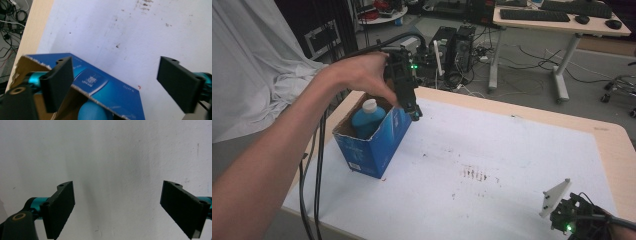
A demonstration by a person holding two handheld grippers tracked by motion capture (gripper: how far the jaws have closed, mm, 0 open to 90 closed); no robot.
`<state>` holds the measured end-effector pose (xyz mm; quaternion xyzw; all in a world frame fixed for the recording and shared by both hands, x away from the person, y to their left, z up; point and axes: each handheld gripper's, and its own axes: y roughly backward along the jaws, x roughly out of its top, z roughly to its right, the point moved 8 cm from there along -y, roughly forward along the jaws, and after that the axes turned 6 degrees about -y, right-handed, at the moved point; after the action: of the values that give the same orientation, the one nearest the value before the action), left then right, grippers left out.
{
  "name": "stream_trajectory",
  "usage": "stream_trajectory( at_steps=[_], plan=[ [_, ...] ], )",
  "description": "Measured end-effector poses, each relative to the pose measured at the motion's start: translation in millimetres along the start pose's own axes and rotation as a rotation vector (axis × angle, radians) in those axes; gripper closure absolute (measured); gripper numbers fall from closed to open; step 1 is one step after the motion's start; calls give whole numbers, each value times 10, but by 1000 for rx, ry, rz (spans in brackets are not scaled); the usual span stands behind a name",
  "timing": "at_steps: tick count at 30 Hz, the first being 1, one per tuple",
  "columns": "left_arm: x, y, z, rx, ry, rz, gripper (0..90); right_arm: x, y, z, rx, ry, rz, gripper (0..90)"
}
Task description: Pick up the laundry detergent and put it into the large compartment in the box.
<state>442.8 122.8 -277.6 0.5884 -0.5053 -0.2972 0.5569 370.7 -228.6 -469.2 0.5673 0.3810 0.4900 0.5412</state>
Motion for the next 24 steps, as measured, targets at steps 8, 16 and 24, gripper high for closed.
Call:
stream_trajectory(
  at_steps=[8,16,24],
  plan=[
    [255,-134,171,-30,-59,2,123,-2,19,10,-2,-7,9,116],
    [473,-282,378,-44,-120,5,123,21,45,29,-1,-12,23,116],
    [661,-510,602,-77,-165,3,123,32,63,58,-9,-17,27,115]
  ],
)
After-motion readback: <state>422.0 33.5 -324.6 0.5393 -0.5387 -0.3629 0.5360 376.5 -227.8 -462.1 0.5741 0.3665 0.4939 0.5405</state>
